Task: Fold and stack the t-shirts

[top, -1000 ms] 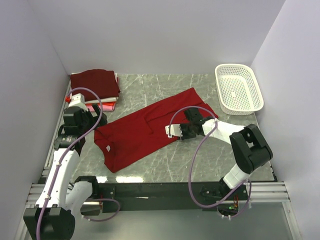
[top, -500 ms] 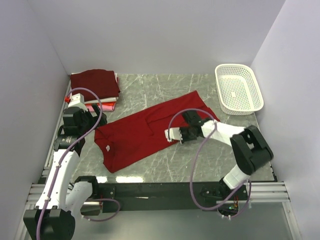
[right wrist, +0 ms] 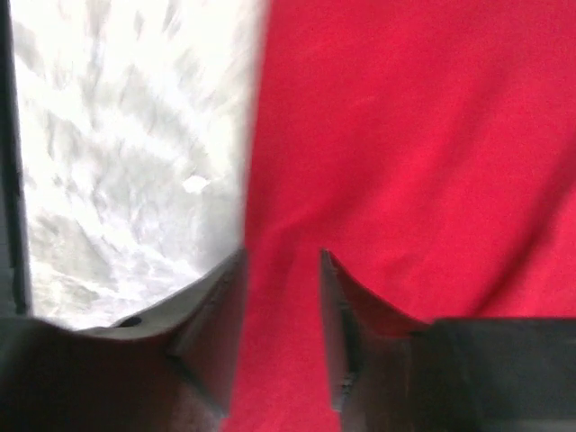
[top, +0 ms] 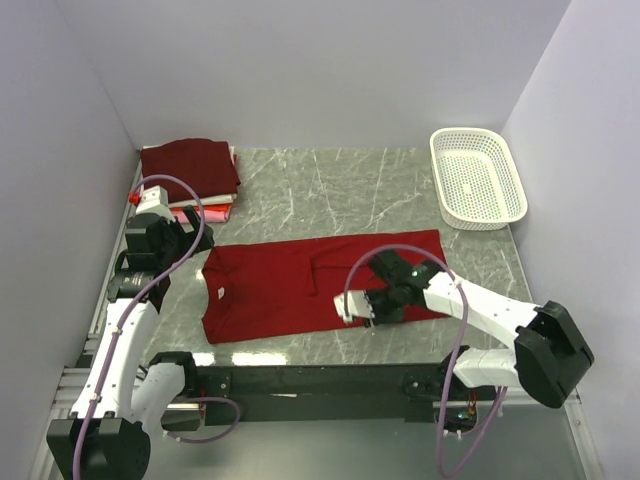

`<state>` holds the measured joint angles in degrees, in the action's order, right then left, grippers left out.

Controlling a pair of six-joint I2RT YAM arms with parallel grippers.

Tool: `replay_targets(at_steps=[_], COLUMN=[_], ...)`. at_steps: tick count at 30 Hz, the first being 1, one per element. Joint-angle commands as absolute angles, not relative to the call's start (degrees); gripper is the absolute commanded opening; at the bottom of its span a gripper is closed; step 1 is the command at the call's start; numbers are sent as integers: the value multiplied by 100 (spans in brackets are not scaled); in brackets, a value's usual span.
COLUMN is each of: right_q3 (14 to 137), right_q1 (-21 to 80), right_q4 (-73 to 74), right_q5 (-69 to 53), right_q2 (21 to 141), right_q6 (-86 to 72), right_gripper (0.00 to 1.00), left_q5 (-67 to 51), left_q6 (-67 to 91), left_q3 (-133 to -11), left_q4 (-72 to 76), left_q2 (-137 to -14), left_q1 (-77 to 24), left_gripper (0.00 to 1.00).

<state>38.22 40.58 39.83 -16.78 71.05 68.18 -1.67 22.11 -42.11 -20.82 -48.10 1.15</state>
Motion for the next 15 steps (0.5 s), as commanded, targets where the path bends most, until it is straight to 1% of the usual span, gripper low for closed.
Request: replay_targets(at_steps=[1,3,5,6,7,8,9,10,11,13,15], right_q3=[4900,5420,6535,7514,8011,8494,9378,9769,10121,10911,11440], right_q1=[3921,3832,3779,3727,3700,3596,3534,3490,3420,3349,3305], right_q4=[3956,3823,4067,4287,4454,4717,4868,4974,5018,4949,4756], right_q5=[-2302,-2678,-2873,-3161,-3286,-3409,-3628,-3900,-3955,-4016,-3973], right_q2=[7126,7547,8583,9039,9905,10323,10693,11331,11608,12230,12558], right_q6=[5873,5337,4619,4414,4160,3574,3403,3219,2747,2340,1812], right_gripper=[46,52,54,56,59,62,63,64,64,65,65], left_q5=[-264,-211,-194,-167,-167,-167,-132,-80,-44,-18,-26], left_q6=[2145,2145,2127,2127,2118,2118,2109,2101,2109,2109,2118], left_q3=[-4280,-4289,-4298,-4298,-4289,-4280,-4272,-4263,-4263,-4245,-4245], left_q4=[-1855,-1872,-1898,-1898,-1881,-1863,-1863,-1855,-1854,-1854,-1828], left_q2=[-4720,-4737,-4720,-4702,-4633,-4606,-4571,-4492,-4465,-4377,-4351], left_q1=[105,105,105,105,105,105,105,105,105,105,105], left_gripper=[98,98,98,98,98,99,99,99,99,99,99])
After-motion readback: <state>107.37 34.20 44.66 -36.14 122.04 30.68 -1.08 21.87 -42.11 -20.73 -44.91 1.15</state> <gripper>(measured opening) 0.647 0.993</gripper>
